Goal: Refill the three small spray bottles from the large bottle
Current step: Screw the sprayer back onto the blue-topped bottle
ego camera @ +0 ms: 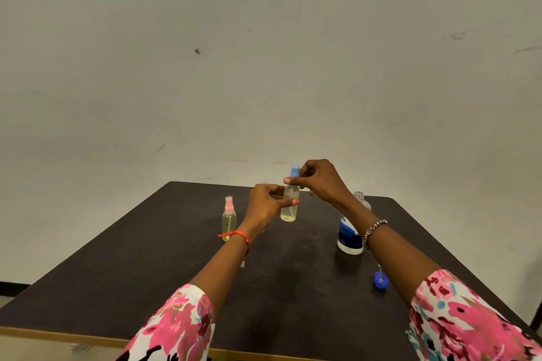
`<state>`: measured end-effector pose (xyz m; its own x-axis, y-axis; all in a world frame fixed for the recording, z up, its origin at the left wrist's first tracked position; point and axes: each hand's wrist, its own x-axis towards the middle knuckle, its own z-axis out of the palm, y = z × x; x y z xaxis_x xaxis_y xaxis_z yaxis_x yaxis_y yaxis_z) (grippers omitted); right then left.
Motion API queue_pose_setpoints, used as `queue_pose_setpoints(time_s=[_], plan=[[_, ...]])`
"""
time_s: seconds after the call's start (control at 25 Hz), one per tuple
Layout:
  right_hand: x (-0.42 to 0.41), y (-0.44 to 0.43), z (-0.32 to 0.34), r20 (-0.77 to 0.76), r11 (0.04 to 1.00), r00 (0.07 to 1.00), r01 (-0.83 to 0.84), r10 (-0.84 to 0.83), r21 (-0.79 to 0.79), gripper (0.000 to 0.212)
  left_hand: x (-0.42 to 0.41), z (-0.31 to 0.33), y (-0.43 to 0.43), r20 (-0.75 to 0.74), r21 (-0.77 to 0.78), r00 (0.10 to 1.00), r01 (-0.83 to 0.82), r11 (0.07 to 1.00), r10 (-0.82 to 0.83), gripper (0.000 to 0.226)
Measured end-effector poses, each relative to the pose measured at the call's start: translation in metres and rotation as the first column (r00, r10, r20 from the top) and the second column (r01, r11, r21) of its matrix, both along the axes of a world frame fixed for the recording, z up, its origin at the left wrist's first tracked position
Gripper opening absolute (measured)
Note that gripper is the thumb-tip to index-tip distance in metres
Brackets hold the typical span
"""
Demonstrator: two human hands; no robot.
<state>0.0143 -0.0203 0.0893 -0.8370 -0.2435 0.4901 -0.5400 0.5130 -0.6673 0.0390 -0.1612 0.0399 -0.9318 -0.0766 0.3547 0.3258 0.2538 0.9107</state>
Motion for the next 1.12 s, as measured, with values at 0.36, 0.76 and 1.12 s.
queue_pose_setpoints(time_s=[0.36, 0.76, 1.12], plan=[[-0.004, 0.005, 0.011, 0.077, 0.988, 0.986, -0.15, 0.149, 0.019, 0.027, 0.0, 0.001, -0.003, 0.004, 0.034, 1.0, -0.012, 0.999, 0.012, 0.042], [-0.01, 0.005, 0.012, 0.137, 0.981, 0.976, -0.178, 0.167, 0.076, 0.035, 0.001, -0.001, -0.003, 0.03, 0.017, 0.999, -0.017, 1.0, 0.017, 0.043], [-0.011, 0.001, 0.01, 0.142, 0.986, 0.988, -0.076, 0.055, 0.147, 0.026, 0.002, -0.001, -0.003, 0.017, 0.005, 1.0, 0.023, 1.0, -0.023, 0.04]])
